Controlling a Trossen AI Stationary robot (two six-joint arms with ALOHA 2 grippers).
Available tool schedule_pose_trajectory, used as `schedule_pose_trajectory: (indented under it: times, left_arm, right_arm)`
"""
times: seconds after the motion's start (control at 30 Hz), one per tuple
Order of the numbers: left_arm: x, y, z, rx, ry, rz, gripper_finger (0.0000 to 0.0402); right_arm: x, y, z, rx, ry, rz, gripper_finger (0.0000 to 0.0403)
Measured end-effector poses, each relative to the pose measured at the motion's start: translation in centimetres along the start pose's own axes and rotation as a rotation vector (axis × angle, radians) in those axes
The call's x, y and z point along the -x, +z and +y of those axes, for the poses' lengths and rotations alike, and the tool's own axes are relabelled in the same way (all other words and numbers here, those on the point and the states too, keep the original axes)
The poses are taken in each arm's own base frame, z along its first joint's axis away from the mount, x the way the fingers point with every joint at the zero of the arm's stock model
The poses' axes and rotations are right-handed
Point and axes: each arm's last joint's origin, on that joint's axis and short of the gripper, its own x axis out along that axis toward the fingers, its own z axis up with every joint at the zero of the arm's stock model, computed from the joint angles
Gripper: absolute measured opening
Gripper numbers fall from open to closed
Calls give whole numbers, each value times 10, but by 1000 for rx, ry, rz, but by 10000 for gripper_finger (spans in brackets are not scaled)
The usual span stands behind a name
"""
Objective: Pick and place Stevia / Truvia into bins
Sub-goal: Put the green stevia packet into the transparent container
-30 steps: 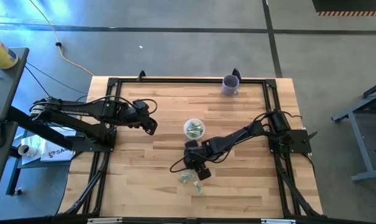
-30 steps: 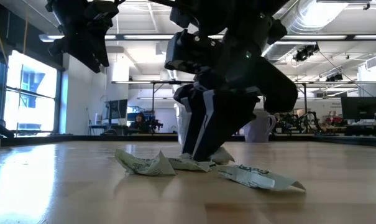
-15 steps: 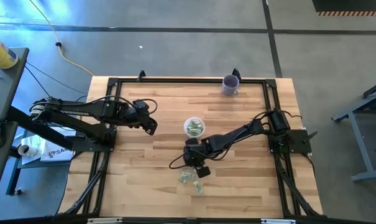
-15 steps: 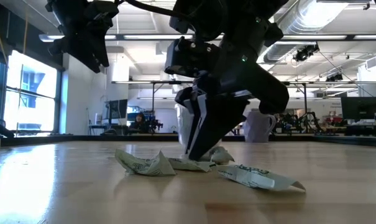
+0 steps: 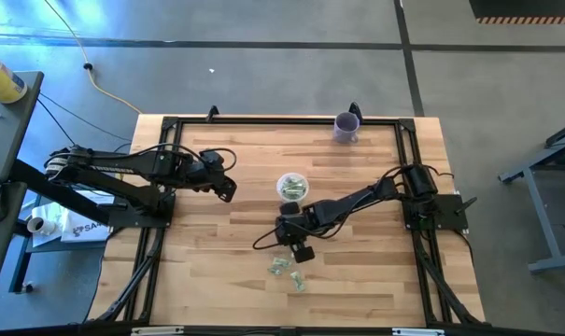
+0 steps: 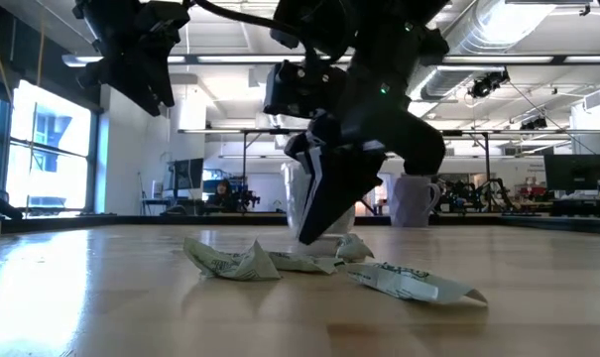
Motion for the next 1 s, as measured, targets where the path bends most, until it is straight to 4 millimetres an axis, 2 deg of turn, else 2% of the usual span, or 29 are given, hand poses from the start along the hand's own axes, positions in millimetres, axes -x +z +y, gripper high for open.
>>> schedule_pose_trajectory:
  times: [0.37, 0.73, 0.87, 1.0]
  left_arm:
    - [0, 0, 0, 0, -2, 6, 184]
    - [0, -3, 3, -7, 23, 40, 184]
    - [0, -4, 4, -7, 24, 61, 184]
    - [0, -4, 5, 2, 33, 66, 184]
  right_arm:
    - [19, 29, 2, -2, -2, -63, 1]
    - [63, 76, -5, 57, -141, -122, 1]
    - [82, 85, -16, 81, -192, -84, 0]
    - [99, 84, -36, 42, -221, 2, 0]
